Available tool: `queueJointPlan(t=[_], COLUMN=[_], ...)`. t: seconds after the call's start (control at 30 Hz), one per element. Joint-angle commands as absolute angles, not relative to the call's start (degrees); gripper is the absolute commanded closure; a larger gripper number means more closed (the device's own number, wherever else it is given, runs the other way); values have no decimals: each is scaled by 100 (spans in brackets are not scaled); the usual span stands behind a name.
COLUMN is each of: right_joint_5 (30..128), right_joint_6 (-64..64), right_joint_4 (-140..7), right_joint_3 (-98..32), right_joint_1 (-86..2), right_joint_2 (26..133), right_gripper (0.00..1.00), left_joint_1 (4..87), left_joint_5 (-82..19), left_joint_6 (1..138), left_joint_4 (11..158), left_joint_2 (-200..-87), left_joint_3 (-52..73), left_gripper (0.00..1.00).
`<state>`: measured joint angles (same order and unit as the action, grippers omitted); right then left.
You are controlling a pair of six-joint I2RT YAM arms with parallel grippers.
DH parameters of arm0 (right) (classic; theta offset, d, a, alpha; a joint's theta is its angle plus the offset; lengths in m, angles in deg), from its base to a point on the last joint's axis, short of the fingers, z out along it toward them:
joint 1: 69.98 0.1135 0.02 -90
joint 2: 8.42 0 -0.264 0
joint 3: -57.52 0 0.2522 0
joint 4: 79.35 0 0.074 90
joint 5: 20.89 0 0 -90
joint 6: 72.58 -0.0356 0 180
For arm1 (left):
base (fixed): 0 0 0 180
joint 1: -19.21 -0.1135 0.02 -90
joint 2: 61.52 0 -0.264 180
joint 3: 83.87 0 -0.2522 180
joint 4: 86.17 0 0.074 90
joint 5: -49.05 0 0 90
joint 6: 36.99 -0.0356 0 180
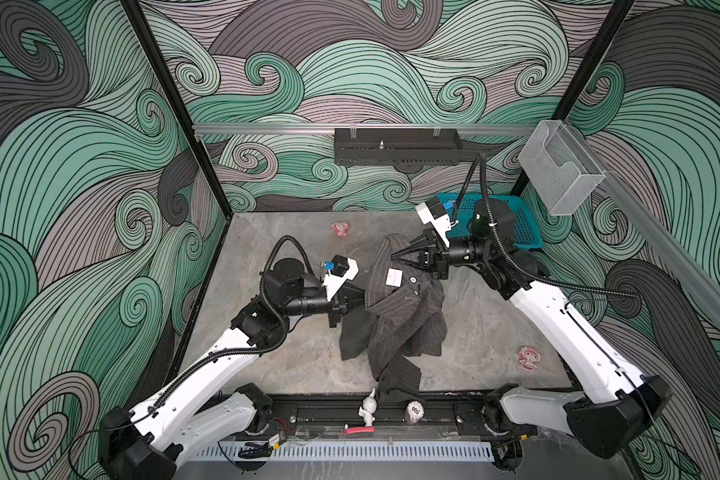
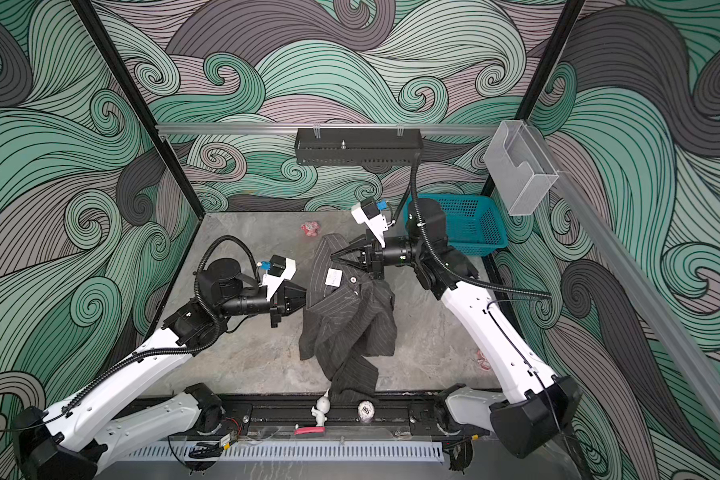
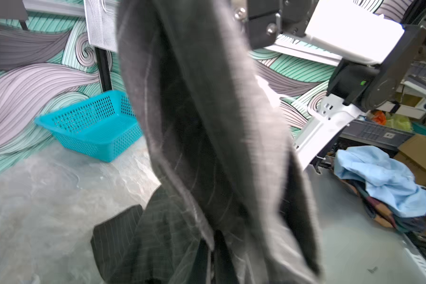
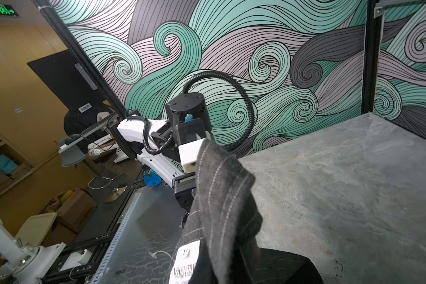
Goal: Fold and stack the long sleeve shirts
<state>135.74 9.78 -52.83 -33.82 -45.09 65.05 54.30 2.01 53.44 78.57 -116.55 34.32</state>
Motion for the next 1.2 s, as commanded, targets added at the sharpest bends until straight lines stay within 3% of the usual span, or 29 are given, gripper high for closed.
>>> queueJointPlan(t=[0.0, 0.1, 0.17, 0.33, 0.53, 0.73, 0.93, 1.07, 1.17], right_joint_5=[13389, 12879, 12446, 10542, 7927, 5938, 4880, 4487, 4394], right_joint_6=[800, 855, 902, 739, -179, -910, -1891, -2019, -2102], right_joint_4=[-5599, -5436, -5316, -5103, -4027, -3341, -3605, -4042, -4223], right_joint_3=[-3305, -3262, -3205, -2910, -2585, -1686, -705, -733, -945], right_joint_1=[-4628, -4720, -4787, -4971, -4768, -2866, -914, -18, 220], right_joint_2=[6564, 6599, 6561, 6248, 5428, 4594, 4896, 5801, 6561], right_gripper=[80, 55, 47, 39, 35, 46, 50, 39, 22], left_joint_1=[5463, 5467, 5458, 5347, 5019, 4942, 4918, 4894, 4853], left_joint_5=[-377, -1246, -1773, -3199, -4092, -4629, -4871, -4963, -5025], left_joint_6=[5332, 5427, 5530, 6163, 6977, 7423, 7646, 7689, 7701], left_joint_4=[7241, 6826, 6696, 5947, 5049, 4443, 4227, 4103, 4014], left_joint_2=[-11592, -11611, -11645, -11870, -12284, -12631, -12813, -12858, -12871], left_joint_3=[3073, 2930, 2889, 2442, 1865, 1382, 1195, 1102, 1035], left_gripper=[100, 100, 100, 100, 100, 100, 100, 100, 100])
